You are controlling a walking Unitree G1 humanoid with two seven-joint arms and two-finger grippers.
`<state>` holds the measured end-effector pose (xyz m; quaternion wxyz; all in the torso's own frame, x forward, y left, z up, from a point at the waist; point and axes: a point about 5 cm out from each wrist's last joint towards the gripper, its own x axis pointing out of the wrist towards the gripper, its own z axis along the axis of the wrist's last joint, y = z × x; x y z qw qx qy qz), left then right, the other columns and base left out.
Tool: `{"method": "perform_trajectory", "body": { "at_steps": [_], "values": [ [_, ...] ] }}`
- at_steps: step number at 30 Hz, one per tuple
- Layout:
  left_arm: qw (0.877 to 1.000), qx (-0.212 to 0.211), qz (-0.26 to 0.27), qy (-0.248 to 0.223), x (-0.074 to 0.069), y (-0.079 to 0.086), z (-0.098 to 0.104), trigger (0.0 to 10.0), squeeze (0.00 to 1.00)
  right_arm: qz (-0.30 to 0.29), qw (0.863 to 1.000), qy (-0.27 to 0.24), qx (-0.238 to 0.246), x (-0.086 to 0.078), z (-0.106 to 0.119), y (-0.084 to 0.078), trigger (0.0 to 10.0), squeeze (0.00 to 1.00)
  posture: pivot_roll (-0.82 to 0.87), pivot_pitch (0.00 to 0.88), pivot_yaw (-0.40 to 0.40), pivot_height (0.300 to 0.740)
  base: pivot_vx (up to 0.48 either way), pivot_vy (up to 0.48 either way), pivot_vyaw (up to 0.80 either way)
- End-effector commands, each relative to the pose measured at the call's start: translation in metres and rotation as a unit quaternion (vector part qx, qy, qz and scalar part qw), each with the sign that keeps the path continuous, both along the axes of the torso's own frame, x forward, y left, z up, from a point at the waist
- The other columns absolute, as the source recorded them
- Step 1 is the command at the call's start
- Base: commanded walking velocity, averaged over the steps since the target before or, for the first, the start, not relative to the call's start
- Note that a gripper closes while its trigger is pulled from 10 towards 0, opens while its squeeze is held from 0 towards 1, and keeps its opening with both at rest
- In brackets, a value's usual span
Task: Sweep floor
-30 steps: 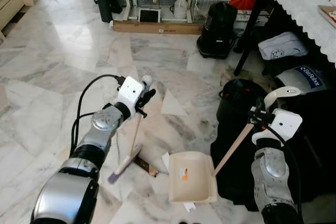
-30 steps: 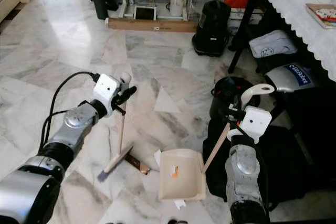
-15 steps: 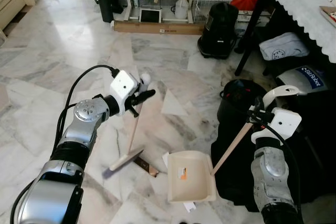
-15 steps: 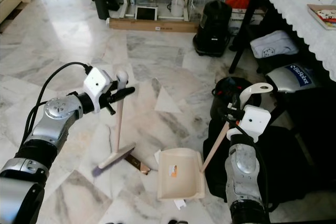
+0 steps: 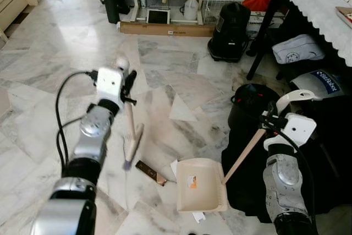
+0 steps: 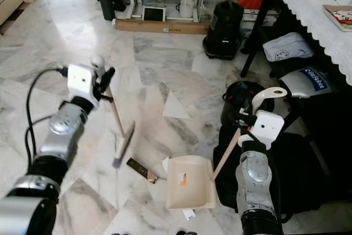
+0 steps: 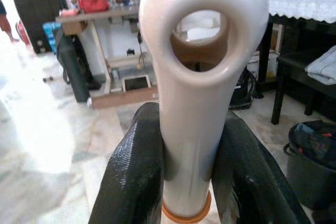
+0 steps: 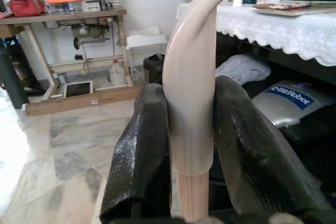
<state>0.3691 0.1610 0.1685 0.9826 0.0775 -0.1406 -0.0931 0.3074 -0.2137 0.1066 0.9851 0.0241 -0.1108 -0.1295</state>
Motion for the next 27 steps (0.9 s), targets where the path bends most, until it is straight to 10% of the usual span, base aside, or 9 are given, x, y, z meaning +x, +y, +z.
{"method": "perform_trajectory", "body": {
  "at_steps": [1, 27],
  "values": [
    [1.0, -0.012, 0.006, -0.028, -0.0009, 0.0011, 0.0085, 10.0, 0.0, -0.01, 1.0, -0.026, 0.001, -0.002, 0.008, -0.0035, 10.0, 0.0, 0.04, 0.102, -0.043, 0.74, 0.0, 0.0, 0.0],
    [1.0, -0.015, 0.002, -0.016, 0.0011, -0.0078, 0.0037, 10.0, 0.0, -0.013, 0.999, -0.03, 0.007, -0.002, 0.0075, -0.0013, 10.0, 0.0, 0.04, 0.043, -0.021, 0.74, 0.0, 0.323, -0.16]
  ]
}}
